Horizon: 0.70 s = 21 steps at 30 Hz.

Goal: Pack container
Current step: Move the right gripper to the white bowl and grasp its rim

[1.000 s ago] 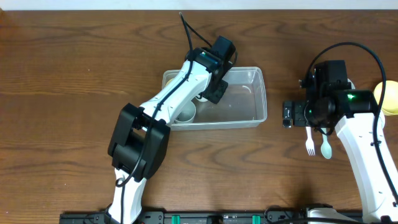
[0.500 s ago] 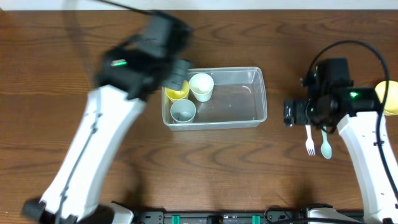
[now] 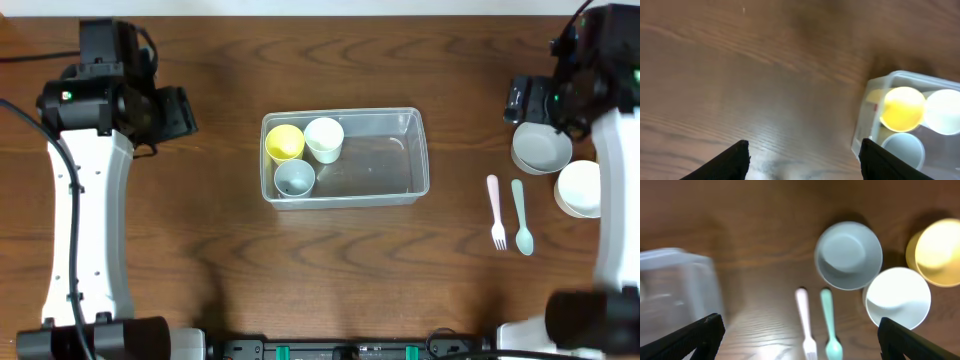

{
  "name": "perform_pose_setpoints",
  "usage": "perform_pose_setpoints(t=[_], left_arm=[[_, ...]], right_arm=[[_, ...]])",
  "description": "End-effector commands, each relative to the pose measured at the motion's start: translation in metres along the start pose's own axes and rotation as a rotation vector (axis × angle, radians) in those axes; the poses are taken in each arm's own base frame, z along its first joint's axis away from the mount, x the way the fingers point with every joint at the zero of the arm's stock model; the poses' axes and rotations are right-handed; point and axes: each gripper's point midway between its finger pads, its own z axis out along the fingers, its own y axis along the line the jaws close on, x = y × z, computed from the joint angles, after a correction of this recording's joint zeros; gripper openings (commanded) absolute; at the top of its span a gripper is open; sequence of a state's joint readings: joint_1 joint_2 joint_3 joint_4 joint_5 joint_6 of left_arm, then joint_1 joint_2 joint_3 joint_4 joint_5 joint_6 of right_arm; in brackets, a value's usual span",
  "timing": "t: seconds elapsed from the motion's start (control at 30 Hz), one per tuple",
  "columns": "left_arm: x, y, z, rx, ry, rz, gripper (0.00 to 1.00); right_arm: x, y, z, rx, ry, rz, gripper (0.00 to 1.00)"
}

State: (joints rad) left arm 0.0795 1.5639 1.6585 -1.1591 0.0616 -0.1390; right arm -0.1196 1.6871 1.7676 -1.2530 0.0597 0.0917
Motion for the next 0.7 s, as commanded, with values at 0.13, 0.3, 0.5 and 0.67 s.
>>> perform_pose_setpoints(t=[0.13,0.3,0.5,0.67], left_arm=[[0.025,0.002,0.034,0.015,0.09,-0.027,0.72],[0.034,0.004,0.042,0.008,0.119,-0.028,0.71],[0.032,0.004,0.042,0.01,0.112,-0.027,0.72],[0.032,0.004,0.042,0.01,0.112,-0.027,0.71]], right_arm=[[0.009,-0.033,0.106,0.11,0.219,-0.06,0.99],[0.023,-0.036,0.163,0.115,0.323,-0.067,0.99],[0.04,-0.036,0.202,0.116,0.402,-0.072,0.94],[0.049,-0.036,0.214,0.116,0.439,-0.074,0.75]])
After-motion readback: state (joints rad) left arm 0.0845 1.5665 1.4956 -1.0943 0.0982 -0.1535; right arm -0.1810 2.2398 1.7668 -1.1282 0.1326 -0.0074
